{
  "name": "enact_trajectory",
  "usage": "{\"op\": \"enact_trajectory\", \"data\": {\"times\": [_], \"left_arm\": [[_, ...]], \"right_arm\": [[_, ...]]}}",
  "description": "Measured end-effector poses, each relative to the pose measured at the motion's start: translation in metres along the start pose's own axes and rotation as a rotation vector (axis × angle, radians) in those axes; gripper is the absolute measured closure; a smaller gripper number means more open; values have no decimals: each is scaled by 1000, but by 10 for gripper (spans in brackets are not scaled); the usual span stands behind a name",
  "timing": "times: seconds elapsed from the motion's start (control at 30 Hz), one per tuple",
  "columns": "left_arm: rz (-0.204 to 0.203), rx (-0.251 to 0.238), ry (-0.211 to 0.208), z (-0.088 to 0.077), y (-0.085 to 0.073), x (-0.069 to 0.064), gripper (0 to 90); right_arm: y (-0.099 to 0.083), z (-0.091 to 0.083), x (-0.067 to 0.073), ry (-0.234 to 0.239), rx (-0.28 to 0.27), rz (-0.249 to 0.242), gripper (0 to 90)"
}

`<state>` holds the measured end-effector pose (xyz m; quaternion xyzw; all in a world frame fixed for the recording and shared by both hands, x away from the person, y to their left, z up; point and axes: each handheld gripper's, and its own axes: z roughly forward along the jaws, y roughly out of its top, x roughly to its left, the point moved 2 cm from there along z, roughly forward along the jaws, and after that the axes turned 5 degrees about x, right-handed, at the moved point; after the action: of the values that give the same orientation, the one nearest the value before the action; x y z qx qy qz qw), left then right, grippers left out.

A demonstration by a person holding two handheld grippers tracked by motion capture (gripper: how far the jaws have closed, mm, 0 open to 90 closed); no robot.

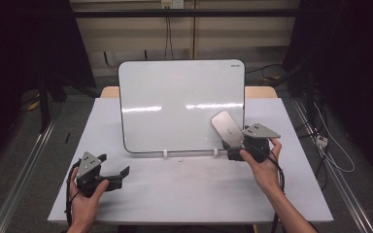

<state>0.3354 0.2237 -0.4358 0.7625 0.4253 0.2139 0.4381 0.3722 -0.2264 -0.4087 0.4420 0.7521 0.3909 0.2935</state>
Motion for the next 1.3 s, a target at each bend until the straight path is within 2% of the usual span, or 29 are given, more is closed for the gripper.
{"op": "enact_trajectory", "data": {"times": [0.17,0.23,0.37,0.57,0.63,0.73,1.0,1.23,1.3], "left_arm": [[-2,1,3,-1,0,0,57],[-3,1,6,-1,0,0,58],[-1,1,8,-1,0,0,59],[-16,-11,9,-2,0,0,59],[-20,-20,17,-3,1,1,58],[-14,-11,18,-4,0,1,58],[-8,-11,26,-4,0,0,57],[-7,-11,29,-4,0,0,59],[-11,-5,31,-3,-1,1,59]], "right_arm": [[-5,-8,-3,8,-5,20,54],[-8,-12,-4,-17,6,29,60],[-15,-18,-8,-19,6,56,63],[-29,-28,-13,-24,-20,102,66],[-32,-31,-14,-38,-36,96,69],[-35,-35,-14,-32,-34,99,69],[-51,-40,-18,-45,4,112,69],[-57,-45,-20,-52,21,113,68],[-60,-44,-19,-49,45,88,67]]}}
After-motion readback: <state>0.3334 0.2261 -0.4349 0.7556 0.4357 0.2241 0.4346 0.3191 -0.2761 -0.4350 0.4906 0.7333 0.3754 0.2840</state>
